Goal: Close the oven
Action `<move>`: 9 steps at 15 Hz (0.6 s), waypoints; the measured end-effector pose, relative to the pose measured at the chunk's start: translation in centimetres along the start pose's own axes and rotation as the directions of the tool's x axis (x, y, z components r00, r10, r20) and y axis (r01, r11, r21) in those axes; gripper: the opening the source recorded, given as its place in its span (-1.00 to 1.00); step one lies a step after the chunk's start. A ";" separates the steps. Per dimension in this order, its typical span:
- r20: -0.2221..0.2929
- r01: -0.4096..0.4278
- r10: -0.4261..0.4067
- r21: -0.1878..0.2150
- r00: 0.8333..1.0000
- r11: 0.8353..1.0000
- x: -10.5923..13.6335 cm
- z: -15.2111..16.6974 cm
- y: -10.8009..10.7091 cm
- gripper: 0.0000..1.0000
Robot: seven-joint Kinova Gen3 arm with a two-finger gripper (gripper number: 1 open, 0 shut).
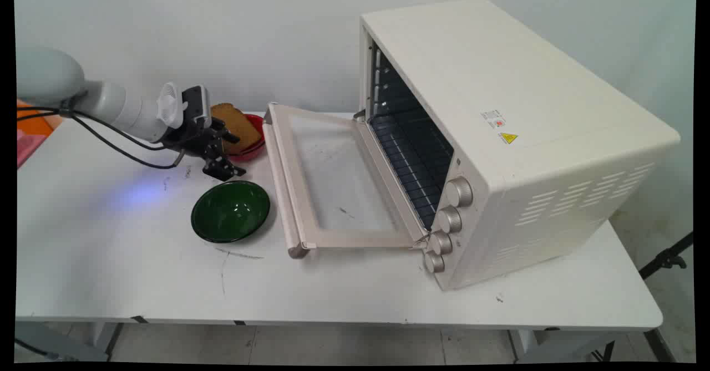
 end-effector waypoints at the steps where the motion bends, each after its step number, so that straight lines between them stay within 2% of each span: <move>1: -0.003 0.000 0.000 -0.001 1.000 1.000 0.2 -0.2 0.0 1.00; 9: -0.036 0.025 -0.025 -0.015 0.999 1.000 2.7 -2.9 0.3 1.00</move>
